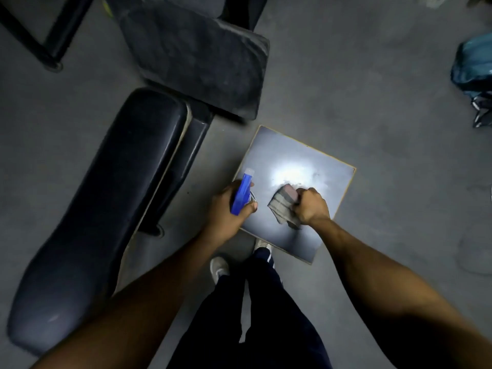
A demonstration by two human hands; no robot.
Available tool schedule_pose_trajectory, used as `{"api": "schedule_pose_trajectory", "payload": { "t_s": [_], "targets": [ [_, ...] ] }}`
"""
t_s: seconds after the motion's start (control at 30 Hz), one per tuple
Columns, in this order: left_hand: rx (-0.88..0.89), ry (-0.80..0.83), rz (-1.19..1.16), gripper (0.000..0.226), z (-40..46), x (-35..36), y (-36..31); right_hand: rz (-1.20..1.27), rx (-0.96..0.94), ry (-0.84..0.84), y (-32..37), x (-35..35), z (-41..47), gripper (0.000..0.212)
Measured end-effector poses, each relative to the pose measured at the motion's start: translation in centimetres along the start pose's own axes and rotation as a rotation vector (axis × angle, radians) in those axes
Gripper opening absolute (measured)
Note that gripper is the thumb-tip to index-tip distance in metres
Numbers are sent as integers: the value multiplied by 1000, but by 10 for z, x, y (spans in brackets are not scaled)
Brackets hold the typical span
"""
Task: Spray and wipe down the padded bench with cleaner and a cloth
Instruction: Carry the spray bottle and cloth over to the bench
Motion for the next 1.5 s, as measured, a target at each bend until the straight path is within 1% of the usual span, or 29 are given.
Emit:
{"api": "schedule_pose_trajectory", "payload": {
  "t_s": [0.07,0.13,0.23,0.3,0.4,0.47,0.53,0.6,0.73,0.87,0.93,1.0,1.07,1.13,1.23,1.27,1.3,1.37,1.43,1.47,1.5],
  "targets": [
    [-58,-75,-62,43,-14,-22,16,-21,-59,30,23,4,-7,11],
    [-98,-156,-103,42,-31,-45,32,-33,-114,52,49,12,-13,13],
    [-110,-263,-167,40,-57,-86,59,-49,-177,68,100,27,-23,13],
    [-108,-320,-196,33,-78,-117,82,-64,-216,91,142,42,-32,12],
    [-132,-389,-260,22,-115,-166,123,-91,-298,77,213,70,-54,14],
    [-154,-453,-312,16,-142,-201,153,-67,-326,95,261,95,-70,23],
    [-194,-517,-374,19,-172,-235,184,-81,-371,122,311,127,-87,33],
    [-237,-581,-421,28,-204,-267,218,-117,-443,144,363,163,-105,37],
    [-346,-711,-437,39,-266,-321,286,-220,-524,259,457,246,-137,30],
    [-417,-815,-439,42,-325,-356,343,-301,-659,360,526,327,-167,25],
    [-451,-866,-491,39,-350,-366,370,-349,-709,395,550,367,-177,28],
    [-491,-896,-535,30,-373,-373,398,-401,-749,435,569,405,-187,31],
    [-512,-885,-527,26,-390,-373,427,-416,-768,477,584,439,-195,26],
    [-552,-877,-550,26,-405,-371,452,-409,-774,521,596,470,-204,28],
    [-582,-905,-561,16,-423,-374,467,-432,-765,583,610,510,-213,36],
    [-593,-910,-557,16,-427,-375,470,-442,-763,607,612,523,-214,37],
    [-611,-919,-567,21,-431,-376,474,-450,-766,623,615,532,-218,36],
    [-650,-915,-590,20,-437,-373,485,-444,-757,634,623,544,-226,39],
    [-649,-891,-602,24,-441,-370,492,-421,-718,603,628,547,-231,54],
    [-655,-891,-605,26,-444,-368,495,-430,-705,577,629,545,-233,57],
    [-659,-901,-616,26,-445,-367,496,-453,-712,548,630,542,-234,53]
  ]
}}
Point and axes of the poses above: each hand's wrist, its own z-axis towards the middle knuckle, its own x-axis out of the palm, y = z × x, the point moved 4 cm from there along z, towards the middle knuckle, and after that the axes turned 2 degrees about -x, right-handed, at the moved point
